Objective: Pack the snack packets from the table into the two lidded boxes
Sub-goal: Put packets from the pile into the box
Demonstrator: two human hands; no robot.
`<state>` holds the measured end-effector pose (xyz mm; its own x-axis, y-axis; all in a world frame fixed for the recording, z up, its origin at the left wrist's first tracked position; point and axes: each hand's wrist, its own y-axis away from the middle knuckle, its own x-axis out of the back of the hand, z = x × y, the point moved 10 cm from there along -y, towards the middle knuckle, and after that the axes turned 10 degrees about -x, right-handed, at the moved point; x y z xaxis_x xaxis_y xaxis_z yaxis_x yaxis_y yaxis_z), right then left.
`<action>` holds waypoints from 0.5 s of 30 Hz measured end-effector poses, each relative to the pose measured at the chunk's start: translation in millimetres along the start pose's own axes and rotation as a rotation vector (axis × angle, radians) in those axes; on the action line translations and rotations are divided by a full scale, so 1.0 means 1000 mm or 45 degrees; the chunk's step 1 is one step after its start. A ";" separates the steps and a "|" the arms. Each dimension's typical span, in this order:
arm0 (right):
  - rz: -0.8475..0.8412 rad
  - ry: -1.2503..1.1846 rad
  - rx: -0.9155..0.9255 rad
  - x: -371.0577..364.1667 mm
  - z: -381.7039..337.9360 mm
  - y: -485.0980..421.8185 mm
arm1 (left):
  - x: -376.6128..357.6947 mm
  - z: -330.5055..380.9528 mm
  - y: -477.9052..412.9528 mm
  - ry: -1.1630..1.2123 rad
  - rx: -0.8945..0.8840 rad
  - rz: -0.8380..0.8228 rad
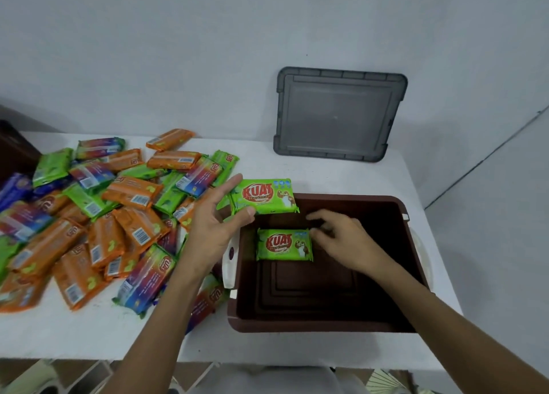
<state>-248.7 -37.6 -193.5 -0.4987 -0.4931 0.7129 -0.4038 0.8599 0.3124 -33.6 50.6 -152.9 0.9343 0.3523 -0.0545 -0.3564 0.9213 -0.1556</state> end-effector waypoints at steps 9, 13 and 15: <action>-0.316 -1.298 0.021 0.024 -0.036 0.041 | -0.055 0.017 0.009 -0.094 -0.066 -0.409; -0.244 -1.142 -0.018 0.042 -0.006 0.053 | -0.047 0.030 0.004 -0.766 -0.352 -0.444; -0.227 -1.027 -0.073 0.047 0.013 0.055 | -0.036 0.033 0.003 -0.994 -0.441 -0.342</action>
<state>-304.3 -15.1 -150.4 -0.8368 -0.5473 -0.0127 -0.4999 0.7545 0.4253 -68.5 45.6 -118.8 0.6717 0.2603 0.6936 0.0131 0.9319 -0.3625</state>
